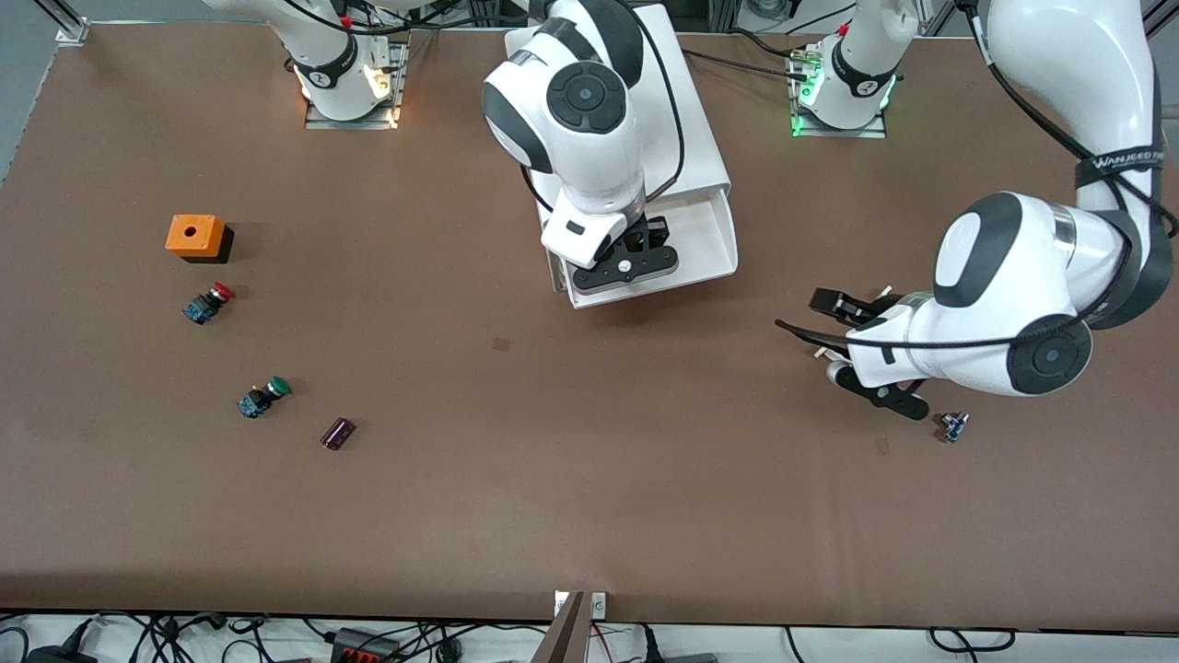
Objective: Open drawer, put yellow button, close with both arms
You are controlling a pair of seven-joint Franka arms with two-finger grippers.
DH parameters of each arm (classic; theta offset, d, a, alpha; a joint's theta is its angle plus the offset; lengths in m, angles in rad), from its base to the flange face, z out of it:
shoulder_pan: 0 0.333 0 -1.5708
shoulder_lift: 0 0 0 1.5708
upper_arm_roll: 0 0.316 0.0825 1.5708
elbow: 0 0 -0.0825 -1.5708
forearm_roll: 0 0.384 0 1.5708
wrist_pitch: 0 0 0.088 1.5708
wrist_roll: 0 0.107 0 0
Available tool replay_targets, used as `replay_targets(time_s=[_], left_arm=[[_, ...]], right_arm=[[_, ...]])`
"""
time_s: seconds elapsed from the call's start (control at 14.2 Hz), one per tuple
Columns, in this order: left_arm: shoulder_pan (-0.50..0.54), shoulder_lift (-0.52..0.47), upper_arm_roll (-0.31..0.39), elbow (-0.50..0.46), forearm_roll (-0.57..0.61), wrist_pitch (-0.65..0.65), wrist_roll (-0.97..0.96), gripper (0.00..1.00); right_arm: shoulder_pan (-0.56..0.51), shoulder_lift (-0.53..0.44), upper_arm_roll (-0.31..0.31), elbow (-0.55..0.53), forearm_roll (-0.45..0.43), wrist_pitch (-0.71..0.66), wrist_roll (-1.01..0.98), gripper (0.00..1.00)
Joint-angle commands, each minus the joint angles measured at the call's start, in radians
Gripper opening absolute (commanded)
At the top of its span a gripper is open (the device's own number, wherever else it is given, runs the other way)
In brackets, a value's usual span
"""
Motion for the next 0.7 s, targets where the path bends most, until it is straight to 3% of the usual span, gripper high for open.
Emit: replay_targets(time_s=[0.0,0.56,0.63], left_arm=[[-0.029,0.042,-0.003,0.109,0.119,-0.010,-0.058,1.00],[-0.029,0.044,-0.004,0.097,0.112,0.023,-0.167,1.00],[-0.029,0.044,-0.004,0.097,0.111,0.023,-0.179,1.00]], right_arm=[[0.001,0.019,0.023,0.021,0.007,-0.001,0.033,0.00],[0.027,0.047,0.023,0.019,0.007,-0.003,0.038,0.00],[0.030,0.047,0.023,0.019,0.007,-0.004,0.041,0.12]])
